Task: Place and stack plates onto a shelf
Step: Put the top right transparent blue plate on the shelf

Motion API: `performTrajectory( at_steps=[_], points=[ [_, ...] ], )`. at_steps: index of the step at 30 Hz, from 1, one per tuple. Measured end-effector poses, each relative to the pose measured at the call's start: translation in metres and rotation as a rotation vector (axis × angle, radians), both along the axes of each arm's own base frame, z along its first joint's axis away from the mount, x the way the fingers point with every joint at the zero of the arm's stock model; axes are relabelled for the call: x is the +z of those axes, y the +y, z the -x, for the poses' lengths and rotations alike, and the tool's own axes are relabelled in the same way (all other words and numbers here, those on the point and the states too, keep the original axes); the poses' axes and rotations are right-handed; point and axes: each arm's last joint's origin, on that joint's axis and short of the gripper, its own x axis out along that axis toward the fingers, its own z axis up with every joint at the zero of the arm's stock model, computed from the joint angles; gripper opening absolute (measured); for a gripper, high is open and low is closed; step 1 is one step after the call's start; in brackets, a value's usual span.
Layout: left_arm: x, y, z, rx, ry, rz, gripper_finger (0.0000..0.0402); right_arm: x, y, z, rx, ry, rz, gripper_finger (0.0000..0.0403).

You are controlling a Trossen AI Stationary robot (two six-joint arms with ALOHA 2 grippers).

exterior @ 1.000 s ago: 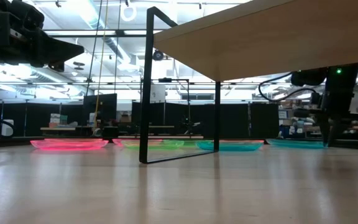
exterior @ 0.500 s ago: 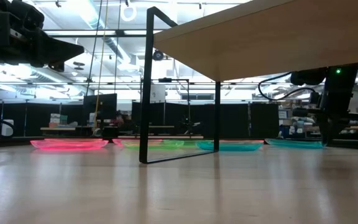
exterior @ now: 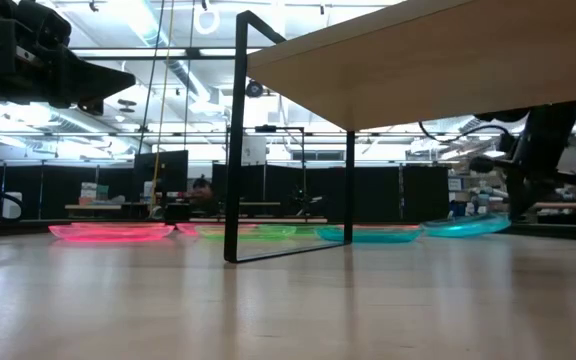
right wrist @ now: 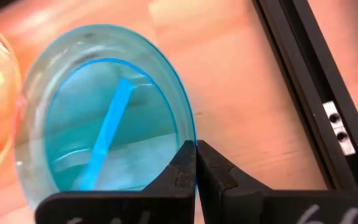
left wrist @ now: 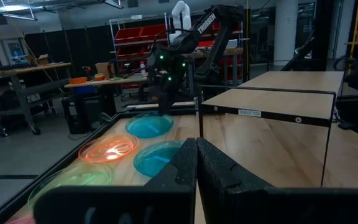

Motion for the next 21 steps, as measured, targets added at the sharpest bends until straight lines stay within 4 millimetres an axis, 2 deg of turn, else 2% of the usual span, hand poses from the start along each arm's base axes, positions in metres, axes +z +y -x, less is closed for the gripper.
performTrajectory(
  at_steps=[21],
  points=[
    [0.0, 0.0, 0.0, 0.0, 0.0, 0.0, 0.0009, 0.028, 0.017, 0.014, 0.024, -0.123, 0.181, 0.0005]
  ],
)
